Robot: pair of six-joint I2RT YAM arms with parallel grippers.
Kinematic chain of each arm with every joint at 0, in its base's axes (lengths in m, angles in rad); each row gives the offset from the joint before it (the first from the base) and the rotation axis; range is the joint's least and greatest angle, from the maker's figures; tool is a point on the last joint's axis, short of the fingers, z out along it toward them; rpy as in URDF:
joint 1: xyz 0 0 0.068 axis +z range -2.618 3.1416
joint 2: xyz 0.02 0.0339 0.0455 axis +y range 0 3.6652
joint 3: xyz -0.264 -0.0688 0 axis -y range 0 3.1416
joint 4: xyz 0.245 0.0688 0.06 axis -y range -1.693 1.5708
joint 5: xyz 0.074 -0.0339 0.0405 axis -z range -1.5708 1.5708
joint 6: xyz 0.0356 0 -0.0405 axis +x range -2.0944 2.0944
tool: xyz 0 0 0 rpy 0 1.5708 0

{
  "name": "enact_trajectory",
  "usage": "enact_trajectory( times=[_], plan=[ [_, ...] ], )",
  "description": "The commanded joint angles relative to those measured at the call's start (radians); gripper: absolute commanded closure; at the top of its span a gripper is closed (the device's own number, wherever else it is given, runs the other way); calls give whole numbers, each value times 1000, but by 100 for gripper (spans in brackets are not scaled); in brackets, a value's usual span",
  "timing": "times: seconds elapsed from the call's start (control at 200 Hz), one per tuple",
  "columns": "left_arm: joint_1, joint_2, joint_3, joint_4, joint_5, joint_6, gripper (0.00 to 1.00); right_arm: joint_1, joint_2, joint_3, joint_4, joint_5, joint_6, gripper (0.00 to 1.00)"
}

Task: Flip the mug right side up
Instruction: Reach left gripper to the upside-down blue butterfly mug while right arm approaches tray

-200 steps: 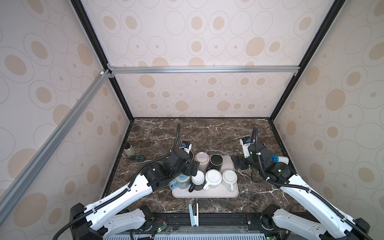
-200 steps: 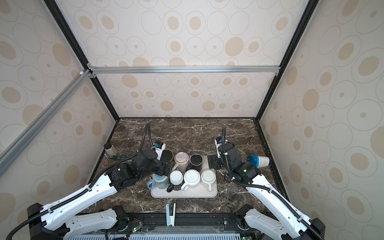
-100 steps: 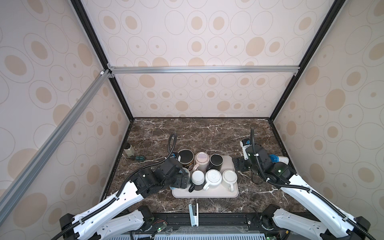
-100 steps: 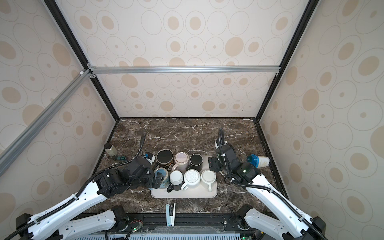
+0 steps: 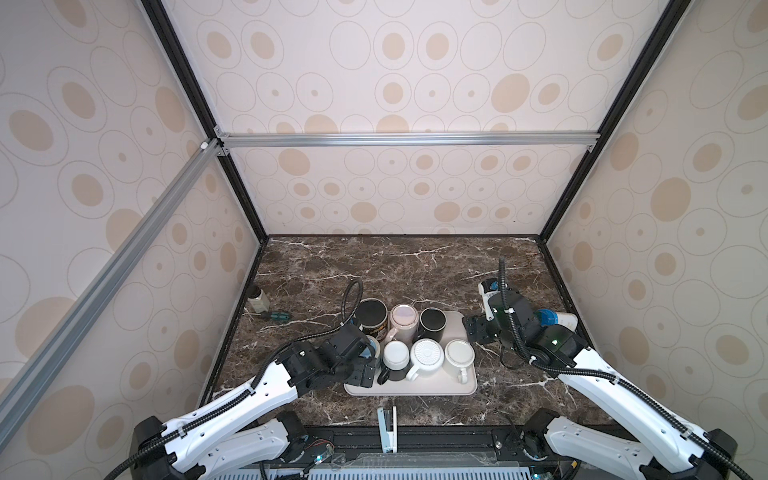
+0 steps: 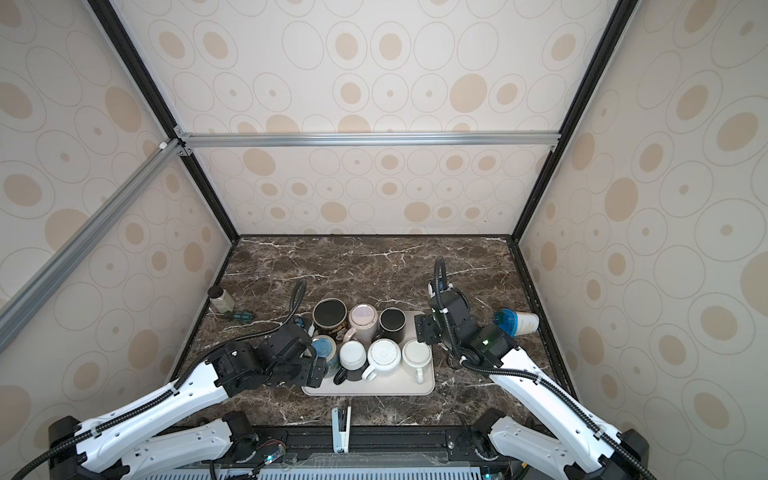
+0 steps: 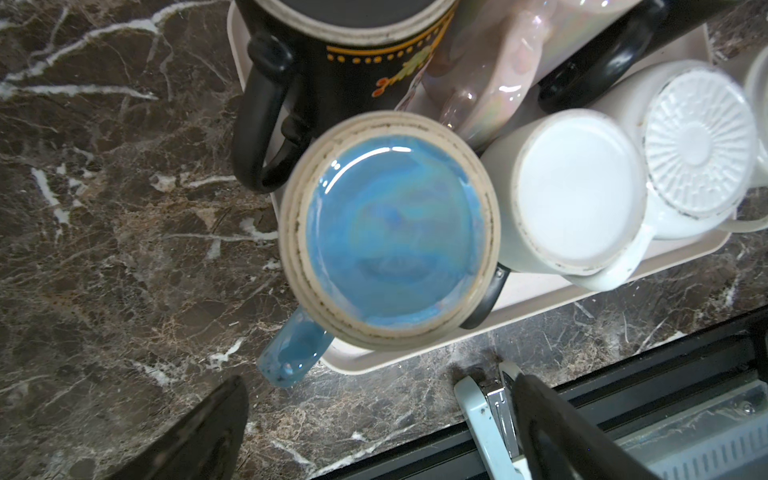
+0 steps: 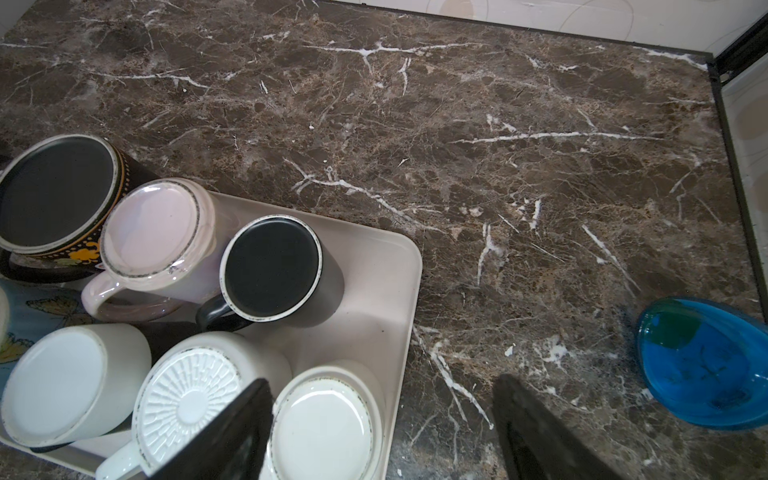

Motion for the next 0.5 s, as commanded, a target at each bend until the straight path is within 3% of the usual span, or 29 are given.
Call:
enact_trajectory(
  times=[0.0,0.495],
  plan=[
    [-3,21,-5,45,0,15,0,10,-12,-13,2,-7,23,15],
    [23,33,-57,103,22,31,0,13,-28,-38,1,2,42,16]
  ],
)
